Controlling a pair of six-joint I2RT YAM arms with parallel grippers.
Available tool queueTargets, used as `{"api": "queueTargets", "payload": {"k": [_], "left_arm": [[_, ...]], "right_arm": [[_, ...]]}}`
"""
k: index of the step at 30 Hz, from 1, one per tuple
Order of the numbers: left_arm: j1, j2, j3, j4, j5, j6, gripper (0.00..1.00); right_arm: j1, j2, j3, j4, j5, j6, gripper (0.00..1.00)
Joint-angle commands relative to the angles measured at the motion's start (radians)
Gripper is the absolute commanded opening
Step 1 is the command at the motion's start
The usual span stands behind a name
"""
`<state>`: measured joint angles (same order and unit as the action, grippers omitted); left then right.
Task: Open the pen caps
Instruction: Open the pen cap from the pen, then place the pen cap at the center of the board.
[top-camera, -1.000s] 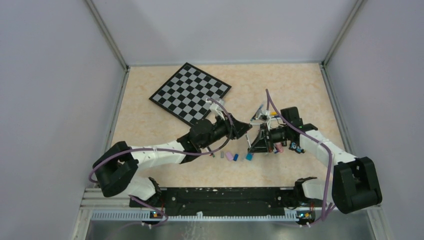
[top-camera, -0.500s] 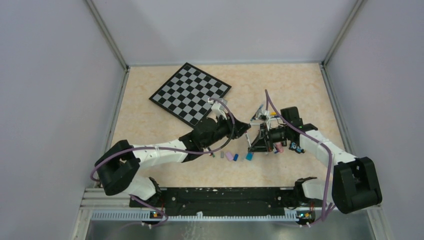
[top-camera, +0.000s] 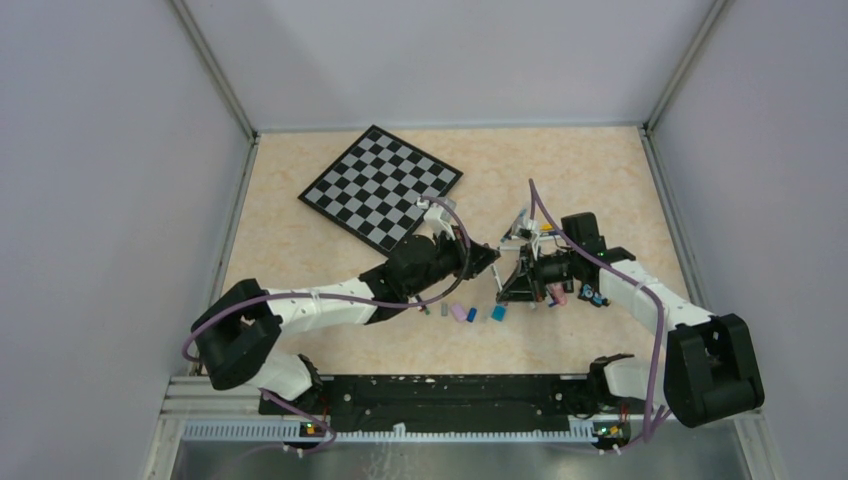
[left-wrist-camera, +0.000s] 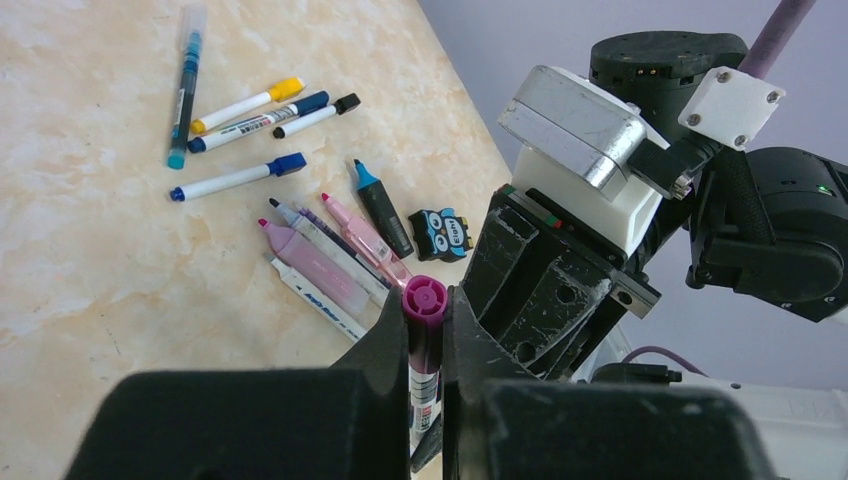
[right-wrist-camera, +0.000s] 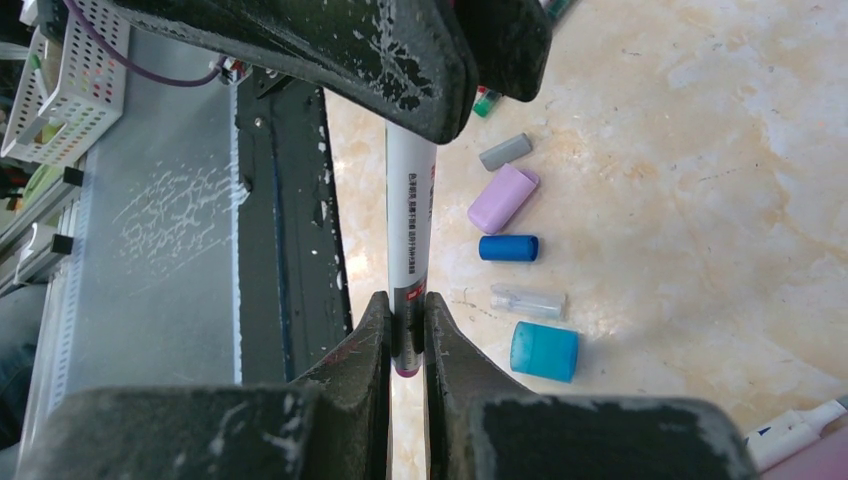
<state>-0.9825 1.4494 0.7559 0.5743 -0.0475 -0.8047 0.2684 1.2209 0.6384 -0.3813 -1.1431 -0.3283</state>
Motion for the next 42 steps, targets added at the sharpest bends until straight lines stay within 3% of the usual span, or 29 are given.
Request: {"api": "queueTargets", "payload": {"k": [1,9,13,19,24,27,32,37,42], "left_arm": [[-0.003,-0.021,0.033,0.025,-0.025,-0.001,0.00],[0.127,-0.165,0.036,0.047,-0.218,0.001,0.00],[0.216,-0.239,0.068,0.021,-0.261,0.015,0.00],[0.247,-0.317,0.050,0.021,-0.272,0.065,0.00],[0.265,-0.417,-0.083,0.042,-0.117,0.118,0.01],[0.266,-0.493,-0.208,0.042,0.009,0.131,0.08],[0.265,-0.549,-0.376,0.044,0.199,0.025,0.00],[0.235,-0.440,-0.381,0.039,0.353,-0.032,0.00],[0.034,-0.220,-0.242,-0.030,0.265,0.040,0.00]], "right_arm": [[0.014,0.000,0.040,0.037,-0.010,-0.009,0.00],[0.051,0.043,0.052,-0.019,-0.026,-0.044,0.00],[0.075,0.077,0.074,-0.061,-0.017,-0.072,0.00],[0.090,0.080,0.085,-0.098,0.031,-0.116,0.00],[0.080,0.046,0.147,-0.201,0.219,-0.250,0.00],[0.017,0.009,0.165,-0.245,0.316,-0.309,0.00],[-0.174,-0.056,0.152,-0.249,0.325,-0.312,0.00],[-0.263,-0.063,0.130,-0.208,0.391,-0.268,0.00],[-0.358,-0.039,0.135,-0.201,0.445,-0.240,0.00]]}}
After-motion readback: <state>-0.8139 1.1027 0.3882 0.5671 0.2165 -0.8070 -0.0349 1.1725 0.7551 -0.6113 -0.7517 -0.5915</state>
